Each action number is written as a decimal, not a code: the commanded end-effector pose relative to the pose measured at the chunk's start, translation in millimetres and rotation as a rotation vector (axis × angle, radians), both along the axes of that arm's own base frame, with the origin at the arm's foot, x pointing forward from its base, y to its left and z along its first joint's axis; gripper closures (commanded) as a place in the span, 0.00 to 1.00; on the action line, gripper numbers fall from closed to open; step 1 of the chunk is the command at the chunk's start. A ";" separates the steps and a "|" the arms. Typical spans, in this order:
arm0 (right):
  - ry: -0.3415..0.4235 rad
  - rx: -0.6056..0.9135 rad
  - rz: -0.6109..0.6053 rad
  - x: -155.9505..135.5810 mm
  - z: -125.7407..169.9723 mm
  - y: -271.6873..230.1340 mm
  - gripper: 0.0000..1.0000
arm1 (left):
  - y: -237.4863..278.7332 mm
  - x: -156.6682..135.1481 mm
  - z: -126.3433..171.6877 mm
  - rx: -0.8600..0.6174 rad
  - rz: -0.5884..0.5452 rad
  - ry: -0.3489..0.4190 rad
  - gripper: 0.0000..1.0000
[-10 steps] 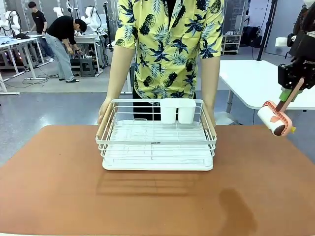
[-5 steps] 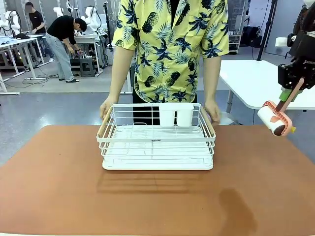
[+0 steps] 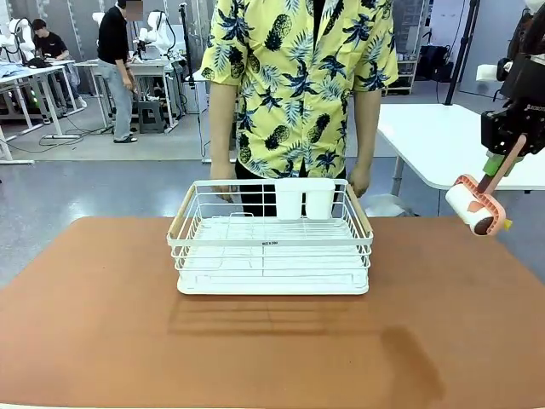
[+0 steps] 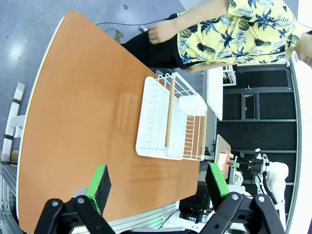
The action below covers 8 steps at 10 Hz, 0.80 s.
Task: Clean the table.
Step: Place the Lint Roller down when the Dish drying rack is positioned in the middle of the table.
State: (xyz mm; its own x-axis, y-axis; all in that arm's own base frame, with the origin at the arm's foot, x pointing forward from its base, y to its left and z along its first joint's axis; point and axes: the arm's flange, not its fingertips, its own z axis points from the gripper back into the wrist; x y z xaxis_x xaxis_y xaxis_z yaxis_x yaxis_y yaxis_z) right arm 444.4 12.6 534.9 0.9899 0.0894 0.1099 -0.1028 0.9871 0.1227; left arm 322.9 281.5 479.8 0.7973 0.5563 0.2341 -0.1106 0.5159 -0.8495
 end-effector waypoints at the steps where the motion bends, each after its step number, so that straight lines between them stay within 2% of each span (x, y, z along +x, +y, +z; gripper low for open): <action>1: 0.003 -0.002 0.003 -0.1 4.4 0.3 0.79 | 2.1 -1.9 0.9 -0.012 -0.008 -0.017 0.00; 8: 0.003 -0.002 0.003 -0.1 4.4 0.3 0.79 | 2.1 -1.9 0.9 -0.012 -0.008 -0.017 0.00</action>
State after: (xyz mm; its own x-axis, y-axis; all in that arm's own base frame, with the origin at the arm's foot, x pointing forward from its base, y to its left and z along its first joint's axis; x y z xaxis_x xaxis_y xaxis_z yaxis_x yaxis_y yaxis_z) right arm 444.4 12.6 534.9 0.9899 0.0894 0.1099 -0.1028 0.9871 0.1227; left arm 322.9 281.5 479.8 0.7973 0.5563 0.2341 -0.1106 0.5159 -0.8495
